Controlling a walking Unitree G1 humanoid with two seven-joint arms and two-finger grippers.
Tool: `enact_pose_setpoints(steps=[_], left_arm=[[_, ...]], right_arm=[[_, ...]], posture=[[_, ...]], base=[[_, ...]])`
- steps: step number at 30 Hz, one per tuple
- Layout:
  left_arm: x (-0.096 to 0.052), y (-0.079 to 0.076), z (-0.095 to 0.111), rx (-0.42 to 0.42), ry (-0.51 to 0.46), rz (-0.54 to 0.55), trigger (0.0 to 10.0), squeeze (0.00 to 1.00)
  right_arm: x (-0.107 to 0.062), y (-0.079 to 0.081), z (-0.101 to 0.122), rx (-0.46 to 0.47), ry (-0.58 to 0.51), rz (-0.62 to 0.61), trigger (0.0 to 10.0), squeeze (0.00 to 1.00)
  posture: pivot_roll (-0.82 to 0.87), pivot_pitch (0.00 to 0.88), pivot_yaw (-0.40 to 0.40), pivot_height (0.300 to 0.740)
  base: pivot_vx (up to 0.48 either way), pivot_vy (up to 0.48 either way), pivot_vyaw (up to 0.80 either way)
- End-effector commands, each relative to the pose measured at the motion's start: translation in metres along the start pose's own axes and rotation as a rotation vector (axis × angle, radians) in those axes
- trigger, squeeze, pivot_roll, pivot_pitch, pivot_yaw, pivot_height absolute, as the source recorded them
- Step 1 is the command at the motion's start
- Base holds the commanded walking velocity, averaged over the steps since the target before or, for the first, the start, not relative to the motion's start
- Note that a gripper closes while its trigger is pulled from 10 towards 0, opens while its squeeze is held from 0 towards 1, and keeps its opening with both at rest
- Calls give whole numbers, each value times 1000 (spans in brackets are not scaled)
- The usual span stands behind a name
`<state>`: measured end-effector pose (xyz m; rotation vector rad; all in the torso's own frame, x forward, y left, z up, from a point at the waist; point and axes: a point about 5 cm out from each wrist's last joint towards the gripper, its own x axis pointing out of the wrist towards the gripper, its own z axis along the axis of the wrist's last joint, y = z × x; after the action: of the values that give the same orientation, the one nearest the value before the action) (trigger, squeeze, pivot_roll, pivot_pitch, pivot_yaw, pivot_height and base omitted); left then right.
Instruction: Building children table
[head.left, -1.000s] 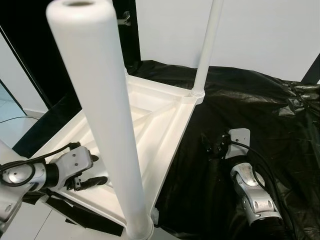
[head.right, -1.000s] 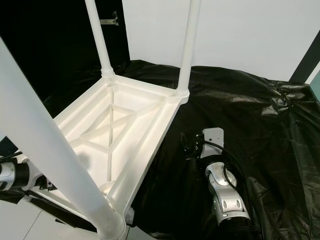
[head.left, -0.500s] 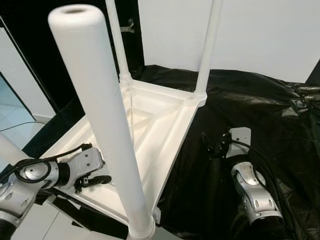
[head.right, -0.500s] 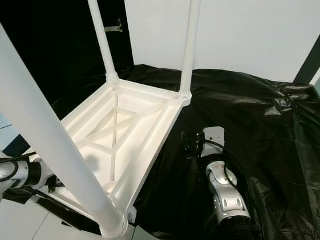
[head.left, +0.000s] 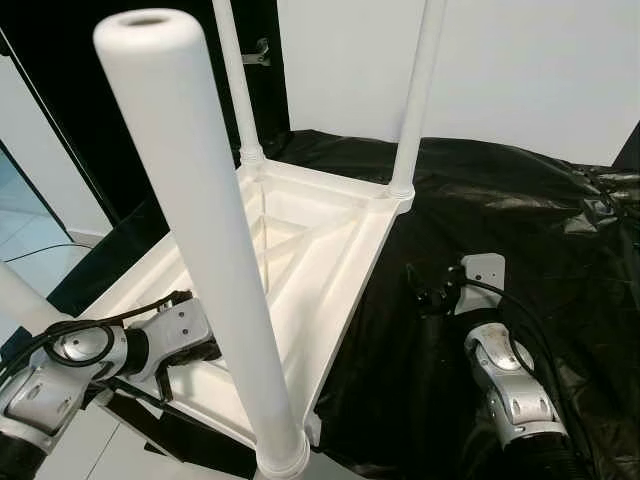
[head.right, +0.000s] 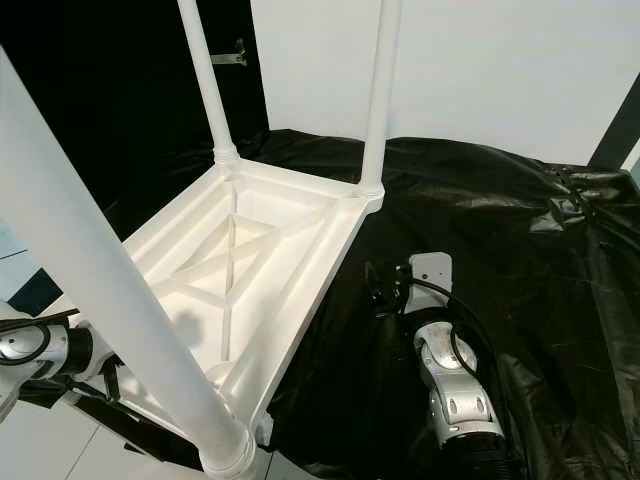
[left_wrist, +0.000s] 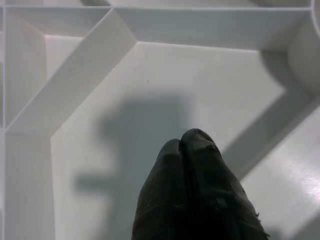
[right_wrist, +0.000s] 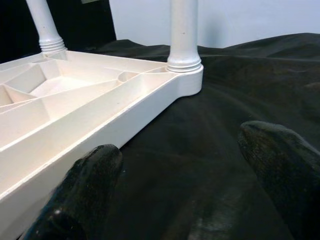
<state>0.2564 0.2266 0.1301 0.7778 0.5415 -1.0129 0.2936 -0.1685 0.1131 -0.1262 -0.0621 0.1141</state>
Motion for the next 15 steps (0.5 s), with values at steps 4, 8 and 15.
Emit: enact_pose_setpoints(steps=[4,8,15], left_arm=[[-1,0,-5,-39,-4,-5,10000,0],[-9,7,7,-121,-128,-3,10000,1000],[-36,13,26,-167,-337,-23,10000,55]], right_arm=[[-1,-3,0,-4,5,-9,10000,0],[-2,-3,-1,-8,9,-10,10000,0],[-3,0,1,7,-2,3,10000,0]], posture=[[48,0,17,740],[48,0,19,740],[54,0,17,740]], base=[[0,0,0],[0,0,0],[0,0,0]])
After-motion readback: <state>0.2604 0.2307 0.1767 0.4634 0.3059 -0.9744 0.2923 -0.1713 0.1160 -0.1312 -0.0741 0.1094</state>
